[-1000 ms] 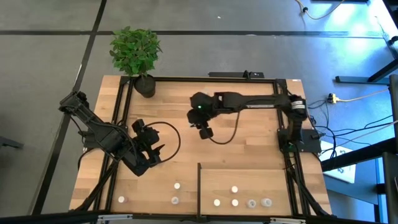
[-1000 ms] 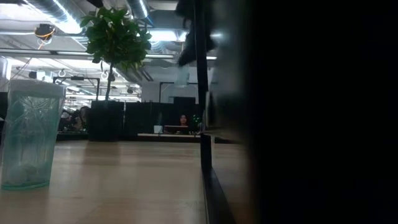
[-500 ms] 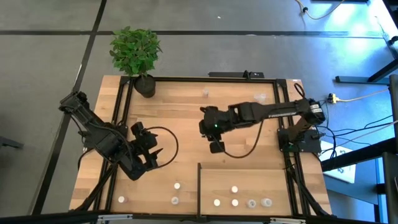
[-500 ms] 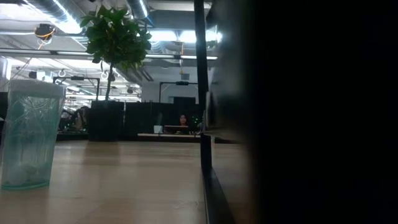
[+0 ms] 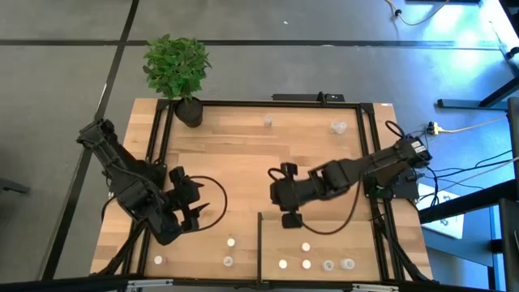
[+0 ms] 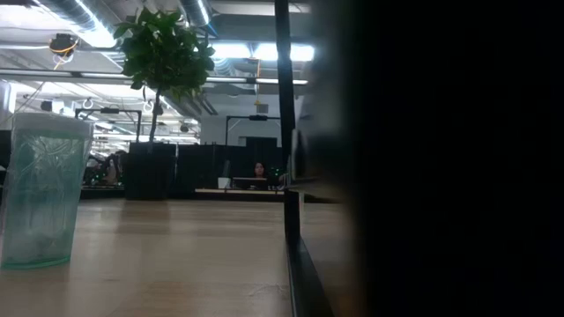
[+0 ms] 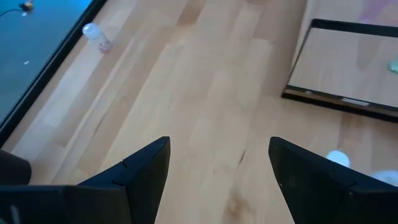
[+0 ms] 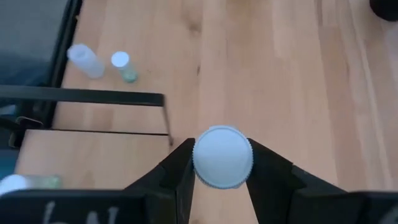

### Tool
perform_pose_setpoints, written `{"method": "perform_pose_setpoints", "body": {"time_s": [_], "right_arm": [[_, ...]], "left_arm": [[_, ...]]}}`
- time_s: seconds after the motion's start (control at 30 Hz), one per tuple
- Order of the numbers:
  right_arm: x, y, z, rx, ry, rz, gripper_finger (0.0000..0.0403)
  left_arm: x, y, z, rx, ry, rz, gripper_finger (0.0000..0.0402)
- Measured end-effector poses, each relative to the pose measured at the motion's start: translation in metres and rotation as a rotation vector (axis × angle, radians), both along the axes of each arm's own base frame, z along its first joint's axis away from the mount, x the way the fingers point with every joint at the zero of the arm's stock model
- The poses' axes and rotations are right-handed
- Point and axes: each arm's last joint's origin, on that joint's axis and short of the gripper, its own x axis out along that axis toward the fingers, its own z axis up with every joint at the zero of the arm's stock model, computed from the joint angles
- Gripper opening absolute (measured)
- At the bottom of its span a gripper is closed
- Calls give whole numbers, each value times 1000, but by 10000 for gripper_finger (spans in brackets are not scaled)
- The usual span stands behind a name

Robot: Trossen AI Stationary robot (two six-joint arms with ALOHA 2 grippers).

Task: Pick and place medicine bottles onto shelf by color
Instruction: Put the left green pill bottle on the shelf aligned with the other green pill bottle

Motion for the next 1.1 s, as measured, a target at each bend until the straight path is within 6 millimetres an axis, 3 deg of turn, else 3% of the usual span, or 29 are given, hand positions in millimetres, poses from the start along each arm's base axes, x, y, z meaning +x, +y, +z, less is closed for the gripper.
{"method": "perform_pose_setpoints", "body": {"time_s": [0.4, 0.73, 1.1], "right_arm": [[-25, 52, -2, 11, -44, -56, 126], [-40, 68, -36, 55, 4, -200, 126], [-44, 86, -76, 125, -78, -188, 126]], "left_arm": [[-10, -18, 2, -23, -60, -77, 267], [-20, -30, 4, -19, -92, -149, 267], [-20, -37, 7, -34, -149, -174, 267]]}}
